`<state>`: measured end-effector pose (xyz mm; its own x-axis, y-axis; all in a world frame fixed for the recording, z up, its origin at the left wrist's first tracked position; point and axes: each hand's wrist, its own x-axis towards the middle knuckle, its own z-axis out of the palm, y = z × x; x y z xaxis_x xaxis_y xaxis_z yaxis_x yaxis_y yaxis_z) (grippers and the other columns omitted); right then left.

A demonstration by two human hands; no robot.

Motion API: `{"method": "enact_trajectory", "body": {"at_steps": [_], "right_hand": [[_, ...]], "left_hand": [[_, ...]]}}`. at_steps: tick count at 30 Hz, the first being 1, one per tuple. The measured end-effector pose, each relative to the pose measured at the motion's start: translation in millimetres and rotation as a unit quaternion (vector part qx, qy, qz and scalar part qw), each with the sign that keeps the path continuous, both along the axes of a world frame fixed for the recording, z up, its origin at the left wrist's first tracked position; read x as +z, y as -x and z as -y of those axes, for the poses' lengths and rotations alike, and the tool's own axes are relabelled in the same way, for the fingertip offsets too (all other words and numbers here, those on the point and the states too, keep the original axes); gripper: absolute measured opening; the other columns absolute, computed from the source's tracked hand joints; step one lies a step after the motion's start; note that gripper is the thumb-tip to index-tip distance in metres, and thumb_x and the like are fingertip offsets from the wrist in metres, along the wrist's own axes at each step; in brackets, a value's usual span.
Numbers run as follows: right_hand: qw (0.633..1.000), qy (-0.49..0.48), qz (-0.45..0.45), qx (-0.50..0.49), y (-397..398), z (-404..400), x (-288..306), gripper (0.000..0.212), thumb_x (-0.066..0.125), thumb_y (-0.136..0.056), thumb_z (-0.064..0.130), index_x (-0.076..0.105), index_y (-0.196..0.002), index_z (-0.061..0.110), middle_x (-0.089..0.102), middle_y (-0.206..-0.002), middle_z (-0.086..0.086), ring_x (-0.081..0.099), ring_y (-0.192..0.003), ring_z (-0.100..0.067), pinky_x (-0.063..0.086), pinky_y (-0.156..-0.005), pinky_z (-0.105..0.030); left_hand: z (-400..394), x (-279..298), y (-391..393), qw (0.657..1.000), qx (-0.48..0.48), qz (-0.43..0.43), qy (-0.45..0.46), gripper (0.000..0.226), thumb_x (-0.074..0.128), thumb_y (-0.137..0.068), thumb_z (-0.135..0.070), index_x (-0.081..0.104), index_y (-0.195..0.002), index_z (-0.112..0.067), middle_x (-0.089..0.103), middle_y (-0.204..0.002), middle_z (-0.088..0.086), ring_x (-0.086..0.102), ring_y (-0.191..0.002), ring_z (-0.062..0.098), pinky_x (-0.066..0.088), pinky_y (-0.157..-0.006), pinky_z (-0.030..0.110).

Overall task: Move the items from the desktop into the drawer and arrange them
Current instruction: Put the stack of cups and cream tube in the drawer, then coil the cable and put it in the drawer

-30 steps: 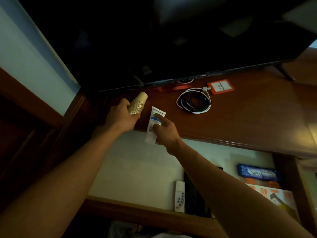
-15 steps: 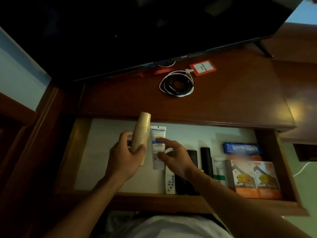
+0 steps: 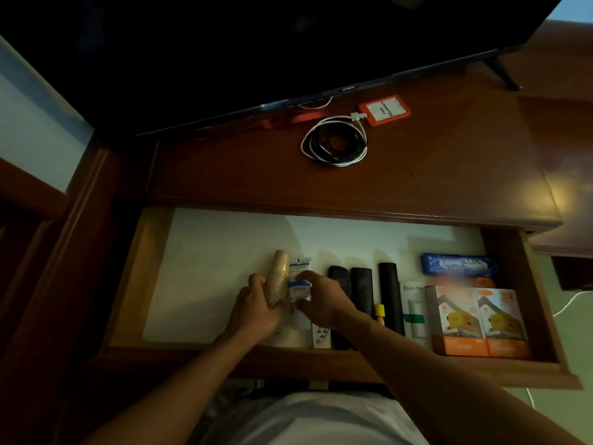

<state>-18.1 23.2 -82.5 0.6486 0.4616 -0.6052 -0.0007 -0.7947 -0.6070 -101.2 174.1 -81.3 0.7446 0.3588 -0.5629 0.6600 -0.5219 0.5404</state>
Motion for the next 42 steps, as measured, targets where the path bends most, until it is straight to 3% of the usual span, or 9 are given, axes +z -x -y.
{"method": "enact_trajectory", "body": {"at_steps": [3,7,13,17,19,22,26,32,42], "right_hand": [[0.999,0.036,0.006,0.027,-2,-5,-4,0.059,0.072,-0.086,0.018,0.044,-0.137,0.025,0.058,-0.132,-0.009,0.061,-0.112,-0.027,0.055,-0.09,-0.035],[0.992,0.081,0.033,0.09,-6,-12,-4,0.058,0.073,-0.084,0.021,0.043,-0.134,0.022,0.06,-0.126,-0.008,0.062,-0.105,-0.026,0.055,-0.087,-0.038],[0.981,0.137,0.101,0.088,-12,-13,-4,0.06,0.07,-0.089,0.031,0.038,-0.137,0.016,0.052,-0.127,-0.014,0.062,-0.103,-0.03,0.057,-0.085,-0.038],[0.981,0.118,0.148,0.045,-20,-18,-4,0.064,0.068,-0.09,0.037,0.032,-0.14,0.018,0.038,-0.136,-0.014,0.059,-0.107,-0.033,0.057,-0.084,-0.042],[0.978,0.12,0.156,0.065,-25,-20,-7,0.068,0.069,-0.089,0.035,0.032,-0.144,0.02,0.038,-0.138,-0.013,0.054,-0.116,-0.035,0.055,-0.089,-0.045],[0.974,0.136,0.148,0.1,-27,-20,-10,0.066,0.07,-0.088,0.035,0.038,-0.144,0.019,0.041,-0.138,-0.011,0.05,-0.121,-0.034,0.052,-0.095,-0.046],[0.97,0.141,0.154,0.126,-24,-14,-11,0.063,0.071,-0.086,0.039,0.046,-0.139,0.017,0.045,-0.135,-0.01,0.05,-0.118,-0.031,0.049,-0.096,-0.044],[0.967,0.149,0.126,0.161,-19,-8,-14,0.056,0.073,-0.084,0.043,0.054,-0.131,0.018,0.042,-0.133,-0.008,0.046,-0.117,-0.029,0.048,-0.098,-0.047],[0.974,0.134,0.111,0.145,-21,-5,-13,0.06,0.076,-0.082,0.04,0.054,-0.134,0.021,0.043,-0.133,-0.004,0.045,-0.119,-0.028,0.046,-0.1,-0.045]], "left_hand": [[0,-4,1,1.0,0.0,-0.012,0.015,0.055,0.072,-0.084,-0.038,0.035,-0.124,-0.027,0.059,-0.119,0.006,0.06,-0.097,0.022,0.056,-0.082,0.04],[-5,-9,2,0.999,-0.025,-0.033,0.011,0.061,0.075,-0.082,-0.044,0.036,-0.126,-0.027,0.06,-0.118,0.003,0.061,-0.098,0.021,0.054,-0.08,0.036],[-9,-7,-5,0.999,-0.017,-0.031,-0.033,0.046,0.061,-0.084,-0.064,0.046,-0.108,-0.028,0.058,-0.106,-0.001,0.058,-0.085,0.016,0.051,-0.07,0.034],[-11,-8,-13,1.0,-0.003,-0.015,0.007,0.06,0.065,-0.088,-0.049,0.039,-0.137,-0.024,0.058,-0.129,0.006,0.06,-0.106,0.024,0.051,-0.084,0.038],[-10,-6,-17,1.0,-0.003,-0.018,0.026,0.061,0.065,-0.091,-0.041,0.038,-0.142,-0.023,0.06,-0.129,0.008,0.059,-0.103,0.021,0.047,-0.081,0.034],[-8,-3,-19,0.999,-0.008,-0.014,0.042,0.054,0.065,-0.092,-0.032,0.042,-0.14,-0.022,0.062,-0.126,0.008,0.057,-0.097,0.018,0.042,-0.079,0.03],[-8,-4,-17,0.999,-0.016,-0.03,0.036,0.055,0.066,-0.09,-0.035,0.043,-0.139,-0.023,0.064,-0.126,0.009,0.062,-0.106,0.027,0.047,-0.083,0.03],[-10,-6,-8,0.997,-0.016,-0.047,0.051,0.053,0.066,-0.09,-0.034,0.042,-0.136,-0.024,0.064,-0.124,0.008,0.061,-0.1,0.022,0.045,-0.08,0.029],[-12,-3,-11,0.995,-0.058,-0.068,0.049,0.056,0.066,-0.09,-0.037,0.038,-0.137,-0.023,0.062,-0.126,0.007,0.061,-0.099,0.021,0.049,-0.08,0.031]]}}
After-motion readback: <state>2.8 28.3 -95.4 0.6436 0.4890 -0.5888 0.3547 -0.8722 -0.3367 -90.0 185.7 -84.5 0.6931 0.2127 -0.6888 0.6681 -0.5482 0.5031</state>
